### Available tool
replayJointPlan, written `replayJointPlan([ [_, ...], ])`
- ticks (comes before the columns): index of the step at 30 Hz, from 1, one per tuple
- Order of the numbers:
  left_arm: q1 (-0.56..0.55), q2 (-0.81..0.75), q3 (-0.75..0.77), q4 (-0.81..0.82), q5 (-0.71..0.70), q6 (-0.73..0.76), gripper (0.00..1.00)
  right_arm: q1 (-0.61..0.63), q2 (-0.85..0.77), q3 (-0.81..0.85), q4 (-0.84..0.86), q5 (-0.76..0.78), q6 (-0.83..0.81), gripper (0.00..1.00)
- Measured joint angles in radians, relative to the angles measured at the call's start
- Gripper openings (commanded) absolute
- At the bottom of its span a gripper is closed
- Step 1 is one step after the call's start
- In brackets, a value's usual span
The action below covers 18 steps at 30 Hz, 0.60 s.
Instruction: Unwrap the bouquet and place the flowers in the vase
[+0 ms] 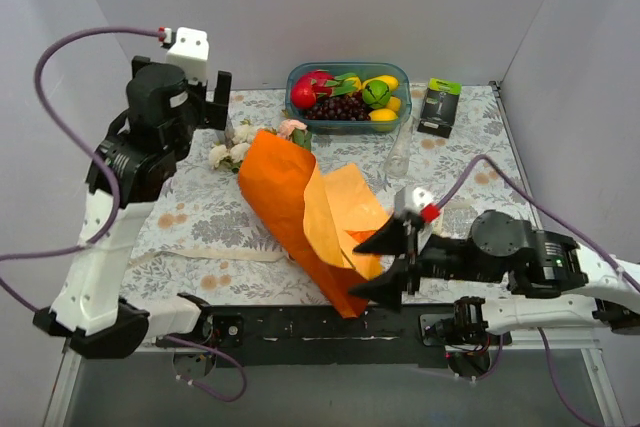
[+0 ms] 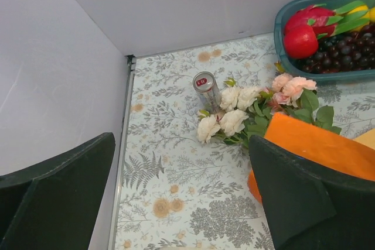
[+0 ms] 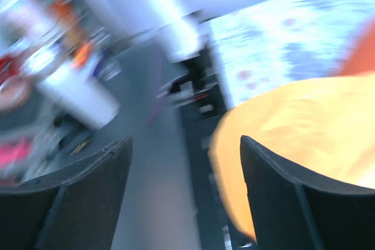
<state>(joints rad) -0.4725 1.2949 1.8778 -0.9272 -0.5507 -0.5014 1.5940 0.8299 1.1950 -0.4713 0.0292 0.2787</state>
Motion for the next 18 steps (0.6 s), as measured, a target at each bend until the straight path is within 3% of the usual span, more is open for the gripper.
replayJointPlan([
  [2, 0.000, -0.071, -0.036, 0.004, 0.000, -0.001, 0.98, -0.103, -0.070, -0.034, -0.009, 0.146, 0.031, 0.76],
  [4, 0.000, -0.103, -0.038, 0.008, 0.001, -0.005, 0.98, -0.306, -0.065, -0.058, -0.026, 0.251, 0.057, 0.73],
  [7, 0.000, -0.111, -0.038, 0.015, 0.001, -0.009, 0.98, -0.741, 0.030, -0.177, 0.041, 0.190, 0.074, 0.72],
  [9, 0.000, -0.097, -0.039, 0.014, 0.005, -0.012, 0.98, -0.915, 0.145, -0.235, 0.063, 0.131, 0.087, 0.73],
  [11, 0.000, -0.078, -0.041, 0.009, 0.009, -0.014, 0.98, -1.001, 0.315, -0.243, 0.076, 0.092, 0.087, 0.72],
  [14, 0.000, -0.066, -0.058, -0.005, 0.013, -0.017, 0.98, -1.012, 0.490, -0.220, 0.085, -0.002, 0.080, 0.70],
  [18, 0.000, -0.068, -0.063, -0.016, 0.014, -0.015, 0.98, -0.993, 0.530, -0.164, 0.128, -0.160, 0.068, 0.68],
])
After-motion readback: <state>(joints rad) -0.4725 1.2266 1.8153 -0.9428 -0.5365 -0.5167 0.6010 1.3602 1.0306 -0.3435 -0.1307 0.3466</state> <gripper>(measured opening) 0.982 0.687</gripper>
